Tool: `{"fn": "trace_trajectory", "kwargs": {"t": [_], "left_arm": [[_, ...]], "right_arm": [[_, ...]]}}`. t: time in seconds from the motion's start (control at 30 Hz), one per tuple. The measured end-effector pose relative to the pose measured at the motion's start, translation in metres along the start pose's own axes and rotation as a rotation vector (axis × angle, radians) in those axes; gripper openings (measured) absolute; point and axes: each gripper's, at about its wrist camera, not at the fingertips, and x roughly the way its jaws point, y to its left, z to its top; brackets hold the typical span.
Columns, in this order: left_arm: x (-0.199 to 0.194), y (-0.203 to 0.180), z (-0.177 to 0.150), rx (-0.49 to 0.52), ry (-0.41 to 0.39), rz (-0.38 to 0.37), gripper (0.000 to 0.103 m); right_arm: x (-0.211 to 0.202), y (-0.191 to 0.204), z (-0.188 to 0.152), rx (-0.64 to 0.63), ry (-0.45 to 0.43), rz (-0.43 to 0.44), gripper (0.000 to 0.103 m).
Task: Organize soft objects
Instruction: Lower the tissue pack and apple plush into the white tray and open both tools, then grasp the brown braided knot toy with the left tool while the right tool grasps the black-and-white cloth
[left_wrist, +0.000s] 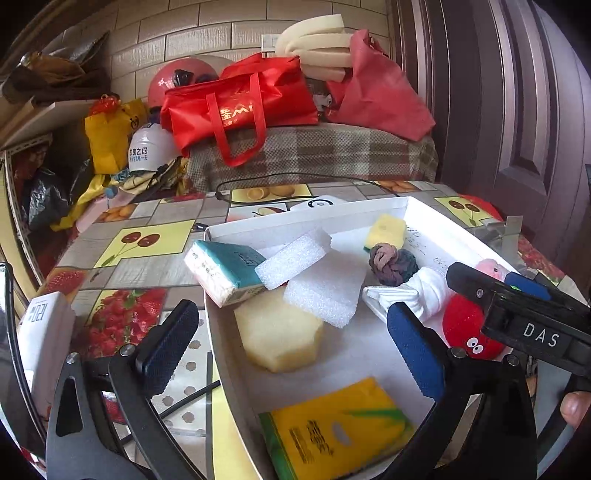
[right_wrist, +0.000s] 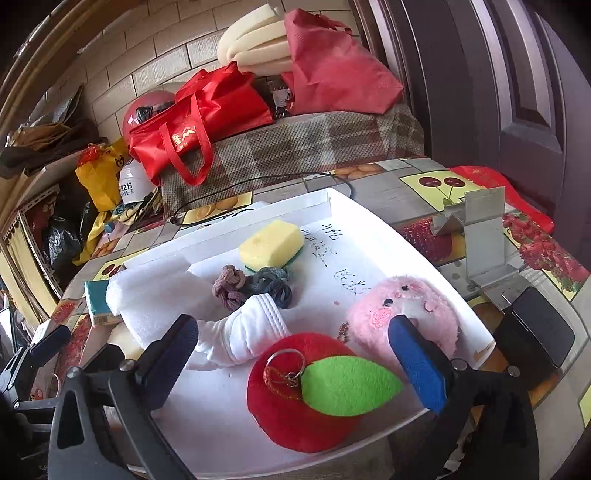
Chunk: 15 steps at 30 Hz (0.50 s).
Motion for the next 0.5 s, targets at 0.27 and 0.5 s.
{"fn": "trace_trajectory", "kwargs": {"t": [0.27,0.5], "left_arm": [[-0.018,0.006,-0.003,-0.03,-0.078,0.02,0.103],[-0.033,-0.003,-0.015,0.017,-0.053,0.004,0.103]], "right_arm": [[-0.016,0.008,-0.005,-0.036,-0.048,-0.05,0.103],[-0.039,0.003,-0.018,-0.048,-0.055,-0.07,0.103]]}}
